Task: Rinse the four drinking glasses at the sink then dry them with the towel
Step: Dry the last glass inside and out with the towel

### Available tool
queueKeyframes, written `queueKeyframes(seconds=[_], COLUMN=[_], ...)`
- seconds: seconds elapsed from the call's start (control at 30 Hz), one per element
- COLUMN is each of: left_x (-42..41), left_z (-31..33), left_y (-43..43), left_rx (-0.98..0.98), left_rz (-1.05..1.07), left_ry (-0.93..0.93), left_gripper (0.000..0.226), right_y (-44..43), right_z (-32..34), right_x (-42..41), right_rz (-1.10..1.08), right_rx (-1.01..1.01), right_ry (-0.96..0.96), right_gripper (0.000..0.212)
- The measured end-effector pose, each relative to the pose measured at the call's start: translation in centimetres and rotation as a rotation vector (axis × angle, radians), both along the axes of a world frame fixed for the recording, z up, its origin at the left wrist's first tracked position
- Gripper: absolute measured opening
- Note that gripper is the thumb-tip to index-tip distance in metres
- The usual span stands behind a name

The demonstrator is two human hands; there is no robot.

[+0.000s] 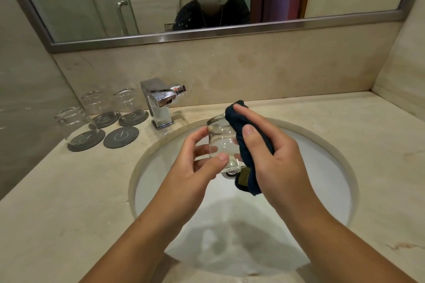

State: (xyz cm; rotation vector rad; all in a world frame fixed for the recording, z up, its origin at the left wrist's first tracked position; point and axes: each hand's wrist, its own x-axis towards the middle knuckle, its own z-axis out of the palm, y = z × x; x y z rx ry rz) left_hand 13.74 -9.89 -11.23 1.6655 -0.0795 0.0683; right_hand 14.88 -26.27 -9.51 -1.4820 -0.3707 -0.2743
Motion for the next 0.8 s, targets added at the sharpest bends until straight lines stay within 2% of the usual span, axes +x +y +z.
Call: queueKeyframes(seconds=[0.13,0.3,0.37,0.47,0.53,0.67,0.8], left_x=[-0.4,-0.5,-0.5,-0.8,-1.0,-0.9,-0.6], left_z=[0.5,0.6,0.6,0.9,1.1,0.9,1.1], left_y=[-0.7,-0.1,0.1,0.4,0.6,0.3,0.5], left_rx=[0.007,-0.056,-0.104,-0.144,-0.139,-0.081,0.089], left_rz=[0.058,0.061,0.016,-0.093,-0.183,-0.233,-0.094], left_ry=[-0.002,0.007,0.004,0.009,0.005,-0.048,-0.102], left_gripper=[0.071,0.087,0.083,0.074,0.076,0.077,0.085], right_y=[0.6,0.3,0.2,-0.2,-0.6,-0.9,-0.9], right_z=[-0.5,0.1,0.2,0.4,0.4,0.2,0.5], right_x=[-0.3,-0.1,0.1,0.7,1.2,1.5,1.4], right_rz=[0.003,0.057,0.069,0.160,0.212,0.332,0.275], right_rx=[-0.097,-0.006,0.040,0.236,0.285,0.338,0.461], right_ry=[-0.103,-0.015,0.011,0.185,0.316,0.456,0.412], right_gripper=[0.038,0.037,0.036,0.036,0.034,0.033,0.035])
